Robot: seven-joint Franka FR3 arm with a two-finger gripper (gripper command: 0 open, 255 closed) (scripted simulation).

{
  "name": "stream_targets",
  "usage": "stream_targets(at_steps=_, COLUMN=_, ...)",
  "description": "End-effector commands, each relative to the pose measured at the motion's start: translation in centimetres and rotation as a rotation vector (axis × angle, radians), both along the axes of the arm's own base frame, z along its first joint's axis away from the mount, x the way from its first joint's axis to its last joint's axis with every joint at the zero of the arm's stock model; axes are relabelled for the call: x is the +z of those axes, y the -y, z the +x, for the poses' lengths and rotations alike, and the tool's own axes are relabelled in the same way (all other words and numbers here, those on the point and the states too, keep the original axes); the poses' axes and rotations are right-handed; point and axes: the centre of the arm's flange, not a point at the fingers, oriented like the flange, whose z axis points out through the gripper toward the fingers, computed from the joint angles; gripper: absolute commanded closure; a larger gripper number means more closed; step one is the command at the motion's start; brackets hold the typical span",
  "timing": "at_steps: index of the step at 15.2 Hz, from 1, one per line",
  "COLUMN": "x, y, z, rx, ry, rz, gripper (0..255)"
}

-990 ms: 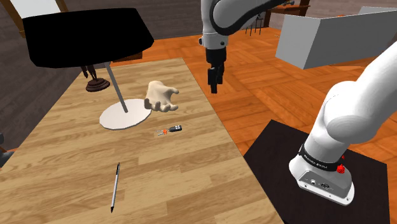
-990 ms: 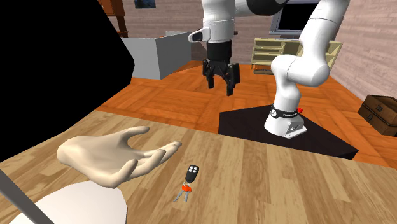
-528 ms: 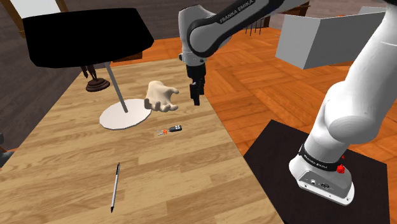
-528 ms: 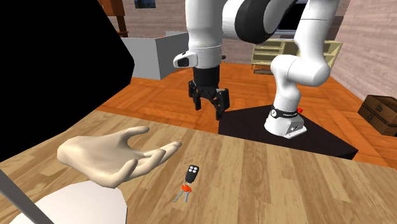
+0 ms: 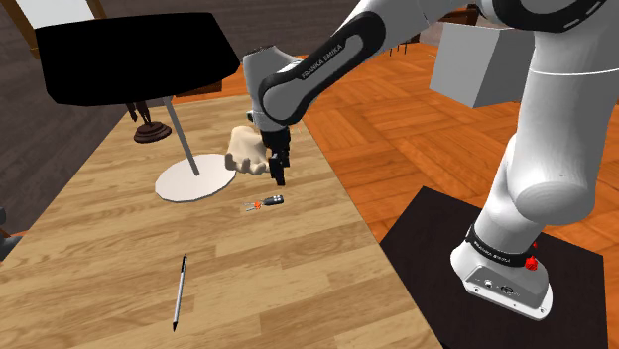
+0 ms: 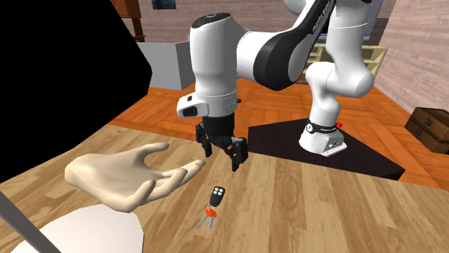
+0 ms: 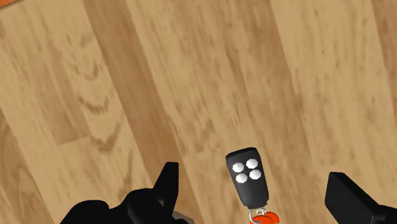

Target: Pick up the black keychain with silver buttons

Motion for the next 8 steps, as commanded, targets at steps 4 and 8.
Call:
stream_targets(at_steps=4, x=-3.7, y=-4.6, z=2.9, rx=0.093, ry=0.012, rz=-0.009, gripper=0)
stream_targets(at_steps=8, x=-5.8, y=-5.8, z=3.7, rx=0.117, ry=0.015, rz=-0.012, gripper=0)
